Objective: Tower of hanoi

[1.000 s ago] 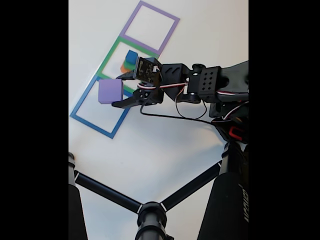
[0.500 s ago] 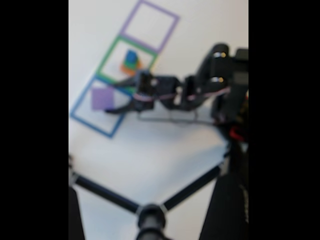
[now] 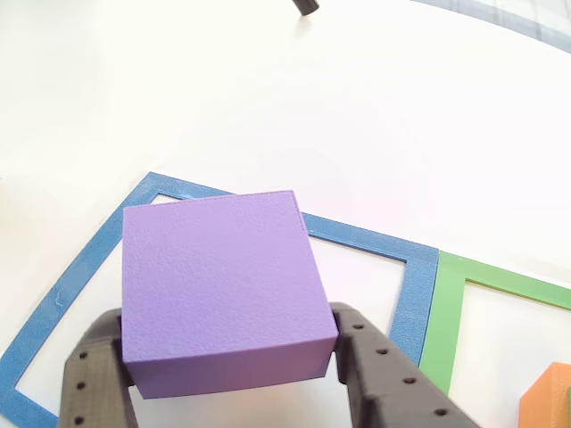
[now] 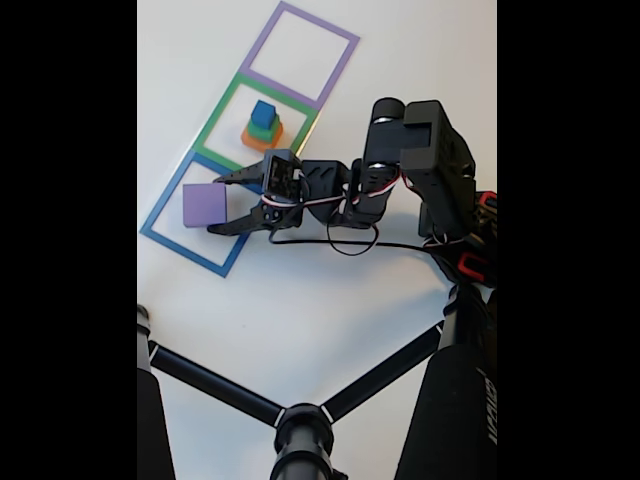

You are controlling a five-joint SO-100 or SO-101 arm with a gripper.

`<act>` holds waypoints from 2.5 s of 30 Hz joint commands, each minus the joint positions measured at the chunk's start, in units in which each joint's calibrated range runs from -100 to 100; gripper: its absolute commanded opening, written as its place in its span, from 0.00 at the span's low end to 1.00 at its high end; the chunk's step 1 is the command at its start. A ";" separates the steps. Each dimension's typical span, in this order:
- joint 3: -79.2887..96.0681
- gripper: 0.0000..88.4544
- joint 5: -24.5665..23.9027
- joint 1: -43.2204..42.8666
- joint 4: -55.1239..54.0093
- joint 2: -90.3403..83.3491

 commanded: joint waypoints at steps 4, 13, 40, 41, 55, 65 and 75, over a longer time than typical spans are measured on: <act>-0.10 0.16 0.54 -1.49 -2.10 0.26; 0.53 0.17 0.54 -1.01 -2.75 1.63; 0.26 0.36 0.54 -0.34 -1.37 -5.23; 0.53 0.36 0.54 -0.43 0.16 -7.66; 5.90 0.10 0.54 1.49 46.56 -57.56; -29.83 0.00 -1.49 8.68 121.62 -80.97; -60.92 0.00 -0.64 21.91 153.77 -80.49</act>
